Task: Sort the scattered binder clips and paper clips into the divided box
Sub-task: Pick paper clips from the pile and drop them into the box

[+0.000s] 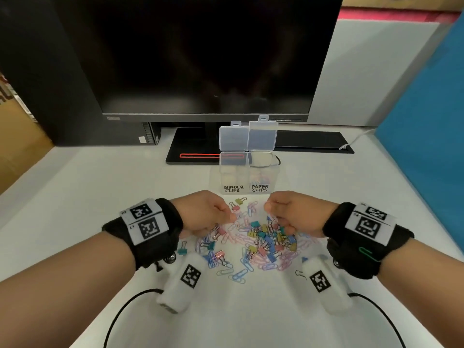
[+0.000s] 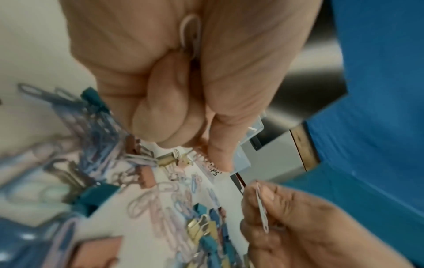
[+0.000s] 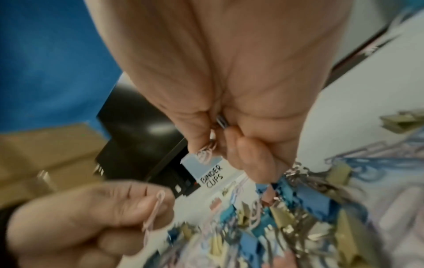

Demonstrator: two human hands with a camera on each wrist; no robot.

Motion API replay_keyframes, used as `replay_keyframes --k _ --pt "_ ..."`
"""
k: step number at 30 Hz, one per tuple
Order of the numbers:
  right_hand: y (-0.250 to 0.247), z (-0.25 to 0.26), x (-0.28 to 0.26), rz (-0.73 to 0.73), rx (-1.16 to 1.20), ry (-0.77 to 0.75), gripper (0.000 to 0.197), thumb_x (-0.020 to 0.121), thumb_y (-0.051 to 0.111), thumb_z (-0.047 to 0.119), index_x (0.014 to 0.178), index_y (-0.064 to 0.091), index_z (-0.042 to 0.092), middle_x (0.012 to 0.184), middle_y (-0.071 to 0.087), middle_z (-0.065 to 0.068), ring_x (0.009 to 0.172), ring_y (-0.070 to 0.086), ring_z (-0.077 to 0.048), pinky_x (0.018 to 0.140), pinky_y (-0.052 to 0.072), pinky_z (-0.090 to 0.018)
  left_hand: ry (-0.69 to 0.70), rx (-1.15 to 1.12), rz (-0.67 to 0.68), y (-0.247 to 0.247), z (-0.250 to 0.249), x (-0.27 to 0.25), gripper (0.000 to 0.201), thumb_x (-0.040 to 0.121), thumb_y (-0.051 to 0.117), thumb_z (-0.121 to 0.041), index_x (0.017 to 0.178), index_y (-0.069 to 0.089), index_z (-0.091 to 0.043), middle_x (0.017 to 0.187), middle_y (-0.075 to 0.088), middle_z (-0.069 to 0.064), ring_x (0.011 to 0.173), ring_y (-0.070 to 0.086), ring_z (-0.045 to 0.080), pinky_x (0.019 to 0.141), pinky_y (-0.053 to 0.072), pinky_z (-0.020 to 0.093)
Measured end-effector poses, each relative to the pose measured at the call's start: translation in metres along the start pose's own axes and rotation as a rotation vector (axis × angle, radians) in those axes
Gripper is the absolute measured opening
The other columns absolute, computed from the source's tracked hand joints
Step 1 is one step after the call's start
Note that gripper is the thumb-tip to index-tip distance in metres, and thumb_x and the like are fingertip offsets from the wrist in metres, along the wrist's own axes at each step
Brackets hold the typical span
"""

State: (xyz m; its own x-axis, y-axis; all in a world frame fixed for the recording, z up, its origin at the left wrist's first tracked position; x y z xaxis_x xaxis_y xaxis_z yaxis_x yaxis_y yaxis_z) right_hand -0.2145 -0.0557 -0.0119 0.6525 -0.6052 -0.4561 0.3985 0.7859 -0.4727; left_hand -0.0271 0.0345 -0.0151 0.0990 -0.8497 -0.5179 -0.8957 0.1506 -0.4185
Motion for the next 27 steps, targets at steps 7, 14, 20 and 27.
replay_keyframes --k 7,14,20,27 --pt "-0.006 -0.01 -0.009 0.014 0.663 0.108 0.032 0.1 0.04 0.007 0.069 0.04 0.012 0.064 0.042 -0.006 0.054 0.031 -0.015 0.047 0.03 -0.025 -0.114 -0.38 0.132 0.004 -0.007 0.003 0.022 0.096 0.053 -0.015 0.077 0.056 -0.006 0.041 0.038 -0.006 0.039 0.018 0.007 0.035 0.021 0.015" --pt "-0.007 -0.015 -0.003 0.035 0.756 0.136 0.014 0.098 0.043 0.001 0.088 0.053 0.005 0.07 0.048 -0.01 0.052 0.037 -0.013 0.038 0.033 -0.019 -0.129 -0.528 0.151 0.007 -0.016 0.007 0.024 0.098 0.047 -0.007 0.073 0.049 -0.006 0.037 0.049 -0.001 0.027 0.026 0.002 0.044 0.015 0.013" --pt "-0.016 -0.011 -0.003 0.157 0.723 0.182 0.022 0.098 0.043 0.005 0.096 0.064 -0.003 0.068 0.052 -0.009 0.049 0.046 -0.011 0.039 0.039 -0.017 -0.143 -0.516 0.183 0.01 -0.015 0.013 0.021 0.094 0.05 -0.001 0.073 0.053 -0.003 0.058 0.053 0.009 0.032 0.026 0.005 0.028 0.02 0.011" --pt "-0.063 0.031 0.008 0.02 0.771 0.121 0.019 0.099 0.04 0.007 0.105 0.055 -0.002 0.076 0.058 -0.011 0.06 0.058 -0.015 0.049 0.054 -0.02 -0.057 -0.522 0.203 0.0 -0.038 0.021 0.019 0.093 0.049 0.002 0.077 0.053 -0.007 0.061 0.05 0.009 0.031 0.025 0.004 0.028 0.019 0.01"
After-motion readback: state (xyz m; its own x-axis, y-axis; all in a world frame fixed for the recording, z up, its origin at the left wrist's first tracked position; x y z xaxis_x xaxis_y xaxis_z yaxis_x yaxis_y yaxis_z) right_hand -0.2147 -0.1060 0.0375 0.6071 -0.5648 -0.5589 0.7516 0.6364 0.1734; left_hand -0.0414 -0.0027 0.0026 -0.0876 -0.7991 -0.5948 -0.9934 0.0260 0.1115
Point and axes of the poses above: each hand's wrist, its own x-axis towards the middle knuckle, its own y-axis out of the palm, z = x × y, the point moved 1 cm from there along x, towards the middle knuckle
